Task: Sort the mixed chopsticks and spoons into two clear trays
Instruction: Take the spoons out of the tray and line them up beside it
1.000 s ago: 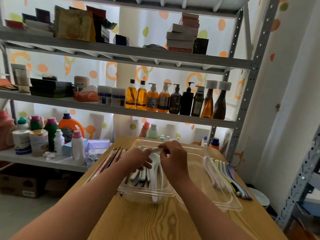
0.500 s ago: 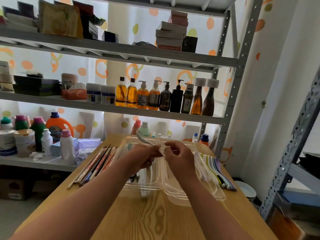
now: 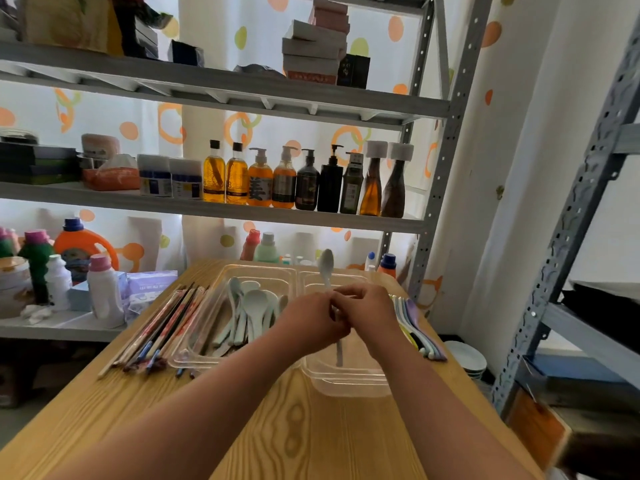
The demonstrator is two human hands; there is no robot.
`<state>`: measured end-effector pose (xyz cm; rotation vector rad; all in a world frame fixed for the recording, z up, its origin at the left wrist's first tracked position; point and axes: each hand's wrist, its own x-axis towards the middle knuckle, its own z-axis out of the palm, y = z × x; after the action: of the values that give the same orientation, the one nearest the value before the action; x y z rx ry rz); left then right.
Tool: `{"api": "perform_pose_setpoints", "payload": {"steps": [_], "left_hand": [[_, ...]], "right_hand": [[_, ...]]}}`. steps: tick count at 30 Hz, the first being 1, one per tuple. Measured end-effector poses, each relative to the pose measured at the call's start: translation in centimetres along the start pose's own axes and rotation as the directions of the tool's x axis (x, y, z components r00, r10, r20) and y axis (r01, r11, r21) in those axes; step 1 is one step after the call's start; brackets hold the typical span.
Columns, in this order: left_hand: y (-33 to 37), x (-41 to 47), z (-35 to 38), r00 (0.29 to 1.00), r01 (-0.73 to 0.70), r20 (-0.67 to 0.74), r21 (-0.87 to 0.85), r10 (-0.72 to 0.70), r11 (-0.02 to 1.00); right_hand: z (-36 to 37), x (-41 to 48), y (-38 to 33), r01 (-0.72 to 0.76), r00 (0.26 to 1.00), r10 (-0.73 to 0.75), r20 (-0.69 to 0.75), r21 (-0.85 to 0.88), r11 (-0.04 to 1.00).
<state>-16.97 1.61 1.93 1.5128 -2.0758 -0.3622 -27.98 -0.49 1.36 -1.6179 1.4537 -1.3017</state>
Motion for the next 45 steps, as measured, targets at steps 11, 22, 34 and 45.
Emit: {"api": "perform_pose_setpoints", "payload": {"steps": [11, 22, 34, 45], "left_hand": [[-1.3, 1.3, 1.0, 0.985, 0.057, -0.171, 0.192, -0.024, 0.98], [-4.8, 1.6, 1.1, 0.965, 0.264, -0.076, 0.247, -0.253, 0.932], [-4.3, 1.6, 1.5, 0.969, 0.245, -0.092, 0.214, -0.23, 0.946], [-4.9, 2.0, 1.6, 0.974, 0.217, -0.122, 0.251, -0.192, 0.943]], "right_hand": [[-5.9, -1.4, 2.0, 0.007, 0.946, -0.084, -0.314, -0.237, 0.971], [-9.1, -5.2, 7.3, -0.15, 0.956, 0.044, -0.29, -0.353, 0.923], [-8.3, -6.7, 10.2, -0.192, 0.978, 0.165, -0.128, -0.232, 0.954], [-7.2, -6.5, 9.8, -0.113, 0.993, 0.101, -0.059, -0.256, 0.96]]}}
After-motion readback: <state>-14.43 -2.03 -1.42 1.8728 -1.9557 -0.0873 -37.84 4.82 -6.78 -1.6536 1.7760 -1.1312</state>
